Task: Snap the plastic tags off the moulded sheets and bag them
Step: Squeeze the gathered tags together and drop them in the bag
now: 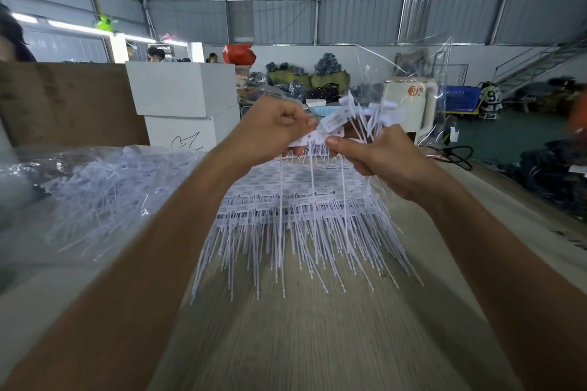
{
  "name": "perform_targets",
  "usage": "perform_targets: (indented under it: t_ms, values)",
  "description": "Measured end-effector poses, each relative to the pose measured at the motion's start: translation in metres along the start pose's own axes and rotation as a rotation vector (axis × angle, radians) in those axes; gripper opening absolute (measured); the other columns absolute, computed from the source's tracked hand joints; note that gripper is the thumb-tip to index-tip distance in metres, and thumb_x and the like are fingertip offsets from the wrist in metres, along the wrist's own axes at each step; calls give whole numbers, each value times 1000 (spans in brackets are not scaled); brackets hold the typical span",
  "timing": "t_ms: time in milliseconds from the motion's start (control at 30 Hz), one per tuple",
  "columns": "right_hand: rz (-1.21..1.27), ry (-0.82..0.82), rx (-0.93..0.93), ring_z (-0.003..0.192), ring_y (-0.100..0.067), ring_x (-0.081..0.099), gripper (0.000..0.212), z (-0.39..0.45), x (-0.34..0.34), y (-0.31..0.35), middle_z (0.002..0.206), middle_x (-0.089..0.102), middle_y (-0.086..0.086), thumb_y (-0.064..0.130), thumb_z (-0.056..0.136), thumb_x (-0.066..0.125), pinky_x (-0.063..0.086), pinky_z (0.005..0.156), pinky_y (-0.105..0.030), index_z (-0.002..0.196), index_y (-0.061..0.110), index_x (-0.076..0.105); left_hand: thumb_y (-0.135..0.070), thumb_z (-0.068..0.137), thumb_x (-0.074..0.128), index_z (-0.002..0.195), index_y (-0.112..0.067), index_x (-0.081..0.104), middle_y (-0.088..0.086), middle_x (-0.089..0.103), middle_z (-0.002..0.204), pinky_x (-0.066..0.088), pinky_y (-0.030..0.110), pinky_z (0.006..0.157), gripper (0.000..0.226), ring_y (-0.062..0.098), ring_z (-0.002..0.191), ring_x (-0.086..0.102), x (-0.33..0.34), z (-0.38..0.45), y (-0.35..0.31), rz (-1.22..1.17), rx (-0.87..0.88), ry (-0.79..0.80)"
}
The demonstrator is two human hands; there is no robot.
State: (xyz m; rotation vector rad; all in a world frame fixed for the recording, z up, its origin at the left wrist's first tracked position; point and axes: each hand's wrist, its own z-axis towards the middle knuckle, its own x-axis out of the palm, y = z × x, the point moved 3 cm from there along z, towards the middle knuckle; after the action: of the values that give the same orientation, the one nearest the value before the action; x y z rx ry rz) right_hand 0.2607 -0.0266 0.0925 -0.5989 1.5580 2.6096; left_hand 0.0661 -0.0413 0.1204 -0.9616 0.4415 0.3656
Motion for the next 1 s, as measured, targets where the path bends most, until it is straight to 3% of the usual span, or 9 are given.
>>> perform_targets:
  t_ms: [133,233,300,400,467,567,700,900,1000]
  values:
    - [-41,-39,-73,60,-47,32,62,-1,-2,2,69,44,-20,51,71,84,32,55,-53,97,-3,70,-22,97,66,88,-5,72,-11,67,58,47,17,52,20,7,52,57,2,3,1,-62,-49,-2]
    - [-344,-72,-363,63,-24,53,12,-2,4,15,77,66,-2,6,92,65,49,68,-37,104,6,69,-12,96,64,75,-13,76,-5,63,57,46,21,50,25,8,49,52,2,3,6,-138,-122,31]
    - [-522,-145,-523,59,-18,46,26,-3,10,26,74,60,12,-5,82,53,44,63,-30,91,14,68,-6,96,61,84,-2,77,1,55,51,32,18,44,20,9,42,42,4,1,11,-223,-199,67]
    - [-413,-233,-473,79,-30,59,15,3,7,18,91,71,-24,-2,89,57,48,74,-41,96,-5,70,-14,95,63,83,-3,74,1,54,52,31,18,44,19,11,43,40,1,2,10,-336,-212,44]
    - [-320,-184,-367,89,-33,66,12,6,6,14,95,74,-17,8,97,64,48,88,-40,106,3,69,-21,94,67,81,-7,75,5,61,59,39,20,47,21,13,49,48,-6,4,4,-222,-117,-12]
    - [-186,-182,-360,89,-21,69,6,4,6,19,84,75,3,19,94,71,49,86,-28,96,14,70,-22,96,67,91,-13,75,8,66,67,44,19,50,13,14,57,55,-7,3,-5,-156,-8,-4]
    - [-77,-196,-312,90,-19,71,14,1,5,19,80,75,-4,23,90,75,53,92,-36,94,10,71,-12,94,68,91,-12,73,7,62,62,43,21,54,5,18,59,53,-3,-2,-11,-73,80,45]
    - [-102,-118,-238,60,10,60,14,2,9,6,68,69,25,22,90,76,42,56,-5,88,29,65,-11,93,69,85,-14,74,8,61,60,40,19,51,10,17,57,48,-7,-1,-9,-141,35,-21]
    - [-123,-153,-195,63,13,58,8,4,8,4,75,71,19,24,98,66,39,57,-5,91,24,69,-9,94,67,97,-5,73,7,63,63,42,17,51,8,11,55,52,-2,-3,-8,-105,25,53]
